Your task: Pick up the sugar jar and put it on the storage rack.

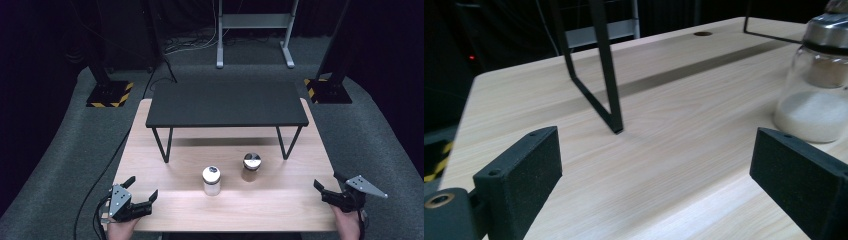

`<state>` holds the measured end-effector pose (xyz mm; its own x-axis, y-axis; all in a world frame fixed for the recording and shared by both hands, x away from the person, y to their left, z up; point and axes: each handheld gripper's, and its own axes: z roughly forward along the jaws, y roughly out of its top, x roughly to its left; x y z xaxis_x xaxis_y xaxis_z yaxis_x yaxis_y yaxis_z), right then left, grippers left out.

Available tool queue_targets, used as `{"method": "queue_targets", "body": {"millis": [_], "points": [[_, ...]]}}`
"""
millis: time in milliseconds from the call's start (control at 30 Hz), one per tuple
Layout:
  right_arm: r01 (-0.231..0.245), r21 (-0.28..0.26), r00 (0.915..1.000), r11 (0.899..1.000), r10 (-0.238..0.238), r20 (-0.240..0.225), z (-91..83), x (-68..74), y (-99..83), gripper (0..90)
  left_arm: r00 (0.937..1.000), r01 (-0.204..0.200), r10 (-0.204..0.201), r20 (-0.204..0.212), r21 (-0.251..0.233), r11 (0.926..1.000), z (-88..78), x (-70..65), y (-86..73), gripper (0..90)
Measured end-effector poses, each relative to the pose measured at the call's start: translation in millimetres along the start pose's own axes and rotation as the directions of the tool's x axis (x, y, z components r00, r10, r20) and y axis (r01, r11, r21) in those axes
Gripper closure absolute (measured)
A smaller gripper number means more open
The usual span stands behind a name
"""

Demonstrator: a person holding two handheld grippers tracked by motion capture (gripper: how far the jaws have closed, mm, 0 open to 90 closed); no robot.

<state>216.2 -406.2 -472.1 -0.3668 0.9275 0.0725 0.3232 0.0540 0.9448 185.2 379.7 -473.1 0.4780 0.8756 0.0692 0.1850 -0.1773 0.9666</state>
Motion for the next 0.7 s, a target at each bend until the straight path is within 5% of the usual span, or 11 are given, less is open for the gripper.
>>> {"method": "queue_targets", "body": {"millis": [300,700], "points": [[0.0,0.006,1.0,1.0,0.0,-0.007,1.7,0.6,-0.2,7.3,0.9958,0.004,-0.002,0.091,-0.018,0.9998,7.3,-2.6,13.3,5.1],[0.001,0.007,0.9999,1.0,-0.001,-0.012,2.2,-0.2,-0.1,7.2,0.9673,-0.036,0.024,0.253,0.044,0.9984,46.5,-13.5,35.2,4.7]]}}
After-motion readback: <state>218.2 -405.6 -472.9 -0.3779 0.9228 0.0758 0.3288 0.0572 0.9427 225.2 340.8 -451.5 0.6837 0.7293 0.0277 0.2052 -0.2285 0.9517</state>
